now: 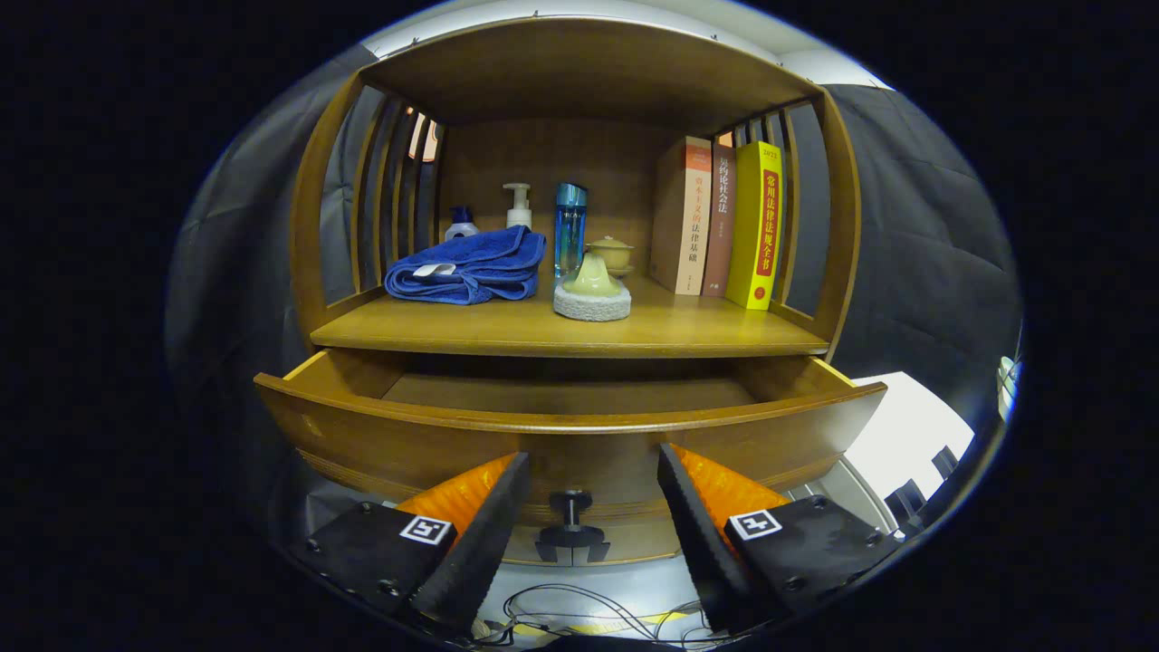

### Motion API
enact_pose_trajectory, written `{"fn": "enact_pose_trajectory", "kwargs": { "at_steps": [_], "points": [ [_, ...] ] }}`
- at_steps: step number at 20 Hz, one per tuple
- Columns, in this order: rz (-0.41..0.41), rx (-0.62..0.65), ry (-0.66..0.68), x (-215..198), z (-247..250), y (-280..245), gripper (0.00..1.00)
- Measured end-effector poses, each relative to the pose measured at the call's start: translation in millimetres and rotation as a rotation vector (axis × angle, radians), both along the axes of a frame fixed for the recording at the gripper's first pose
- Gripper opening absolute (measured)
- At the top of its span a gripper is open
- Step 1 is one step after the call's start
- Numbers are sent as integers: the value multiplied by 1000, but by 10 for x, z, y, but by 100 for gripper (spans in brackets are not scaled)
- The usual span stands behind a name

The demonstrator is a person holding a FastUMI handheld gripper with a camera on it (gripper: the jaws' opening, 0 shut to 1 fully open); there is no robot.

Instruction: Pull open the drawer, take out the items inside it, and place them on the countertop above the cabinet.

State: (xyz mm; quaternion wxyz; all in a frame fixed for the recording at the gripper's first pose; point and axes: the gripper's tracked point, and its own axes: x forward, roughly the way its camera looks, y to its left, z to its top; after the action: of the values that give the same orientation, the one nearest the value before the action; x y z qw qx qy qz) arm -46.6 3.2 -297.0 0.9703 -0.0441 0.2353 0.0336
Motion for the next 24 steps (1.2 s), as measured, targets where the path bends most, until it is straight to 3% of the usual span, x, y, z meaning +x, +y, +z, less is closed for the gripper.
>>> {"fn": "enact_pose_trajectory", "kwargs": {
  "at_steps": [15,24],
  "points": [
    [-3,-7,4,570,-158,53,96],
    [2,-15,0,711,-202,54,95]
  ]
}}
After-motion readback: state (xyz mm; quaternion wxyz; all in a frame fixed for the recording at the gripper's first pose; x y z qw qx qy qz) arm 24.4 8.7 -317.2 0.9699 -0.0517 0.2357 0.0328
